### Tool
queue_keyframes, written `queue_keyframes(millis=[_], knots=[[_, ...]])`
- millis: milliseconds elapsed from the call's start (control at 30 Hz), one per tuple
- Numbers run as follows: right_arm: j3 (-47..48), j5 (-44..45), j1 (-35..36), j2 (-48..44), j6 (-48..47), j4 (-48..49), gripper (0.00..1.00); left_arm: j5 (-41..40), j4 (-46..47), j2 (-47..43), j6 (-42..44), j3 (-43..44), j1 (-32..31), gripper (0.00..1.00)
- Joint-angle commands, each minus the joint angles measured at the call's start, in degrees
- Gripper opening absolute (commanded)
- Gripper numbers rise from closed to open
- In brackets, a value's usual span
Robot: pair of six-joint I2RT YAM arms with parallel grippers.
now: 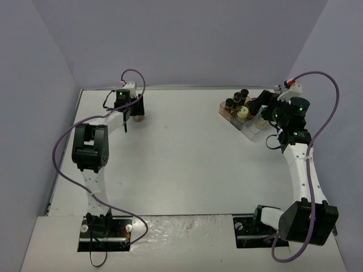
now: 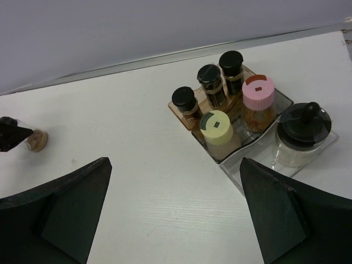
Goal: Organize the condiment bottles
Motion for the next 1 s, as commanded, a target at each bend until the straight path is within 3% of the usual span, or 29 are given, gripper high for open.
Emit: queue_keyframes(millis=[0, 200, 367, 500, 600, 800, 967], knots=[[-1.48, -0.17, 4.43, -2.47, -0.96, 4.88, 1.0, 0.74, 4.91, -9.34, 1.53, -4.07, -10.65, 0.3], [-5.31, 1.3, 10.5, -4.24, -1.08, 4.79, 1.0, -3.79, 6.77, -12.11, -1.68, -11.6, -23.68, 0.38], [-8.73, 1.69, 12.08, -7.59, -0.92, 4.79, 1.0, -5.47, 7.34, -13.06, -2.68, -15.6, -31.16, 0.55], [-11.08, 1.88, 12.17, -9.45, -1.61, 3.82, 1.0, -7.36, 7.72, -15.14, -2.67, -18.43, -36.83, 0.8], [-11.62, 1.81, 12.17, -10.51, -1.92, 3.13, 1.0, -8.04, 6.43, -17.41, -2.97, -18.96, -37.52, 0.95], [-11.03, 1.17, 12.3, -10.98, -2.47, 2.38, 1.0, -8.31, 2.89, -26.14, -2.96, -17.75, -37.61, 0.97], [-10.17, 0.12, 14.37, -9.37, -4.4, 1.76, 1.0, -8.72, -3.45, -39.03, -4.07, -16.0, -37.32, 0.97]])
